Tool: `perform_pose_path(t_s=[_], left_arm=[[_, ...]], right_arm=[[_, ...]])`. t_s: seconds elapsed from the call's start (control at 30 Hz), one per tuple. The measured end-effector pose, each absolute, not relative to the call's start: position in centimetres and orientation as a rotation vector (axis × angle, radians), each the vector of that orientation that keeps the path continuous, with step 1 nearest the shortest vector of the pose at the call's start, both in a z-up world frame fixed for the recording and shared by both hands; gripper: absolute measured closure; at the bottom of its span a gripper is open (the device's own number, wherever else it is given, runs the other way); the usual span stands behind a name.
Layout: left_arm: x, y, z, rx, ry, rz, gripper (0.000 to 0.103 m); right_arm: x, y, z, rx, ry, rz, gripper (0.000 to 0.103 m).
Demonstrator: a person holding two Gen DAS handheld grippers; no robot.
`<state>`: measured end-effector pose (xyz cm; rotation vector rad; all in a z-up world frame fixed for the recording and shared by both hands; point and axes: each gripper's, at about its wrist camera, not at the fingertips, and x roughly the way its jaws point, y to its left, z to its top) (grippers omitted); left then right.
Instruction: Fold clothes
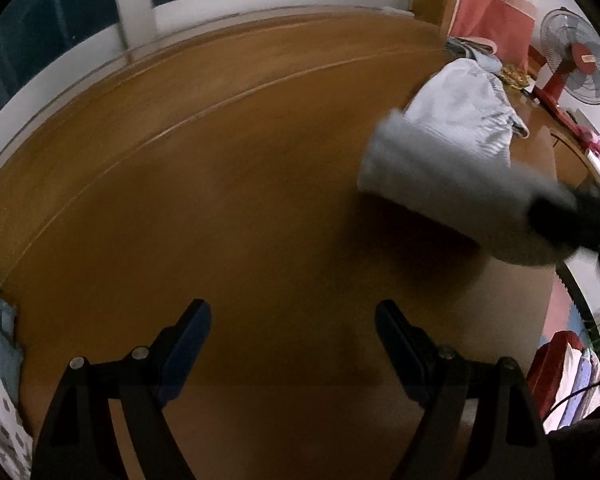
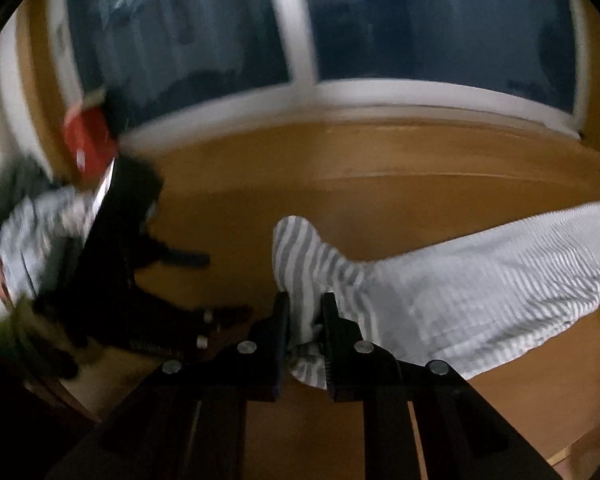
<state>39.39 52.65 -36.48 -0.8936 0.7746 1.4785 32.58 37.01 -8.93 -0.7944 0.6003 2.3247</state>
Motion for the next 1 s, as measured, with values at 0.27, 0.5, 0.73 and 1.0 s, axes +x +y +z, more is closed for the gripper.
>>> perform_pose_path(t_s=[0.27,0.5,0.73,1.0], left_arm=[[42.2,56.0,-33.7,-0.781,0.749,1.429,0.02],[44.8,58.6,-32.9,-0.716,0.764,1.375,0.02],[46.5,61.1,-34.3,-0.687,0.812,1.32,0.02],[46.6,63.8,-37.3,-0.741,0.86,1.285,0.018]], right_arm=[[37.3,42.7,-8.8,-0.695,0.788,2.249,0.088],[38.9,45.4,-10.4,-0.727,0.794,2.182,0.088],[39.2,47.2,-11.8,-0.764,0.778,2.145,0.088],[40.9,49.1,-14.2,-0.716,0.813,1.947,0.084]])
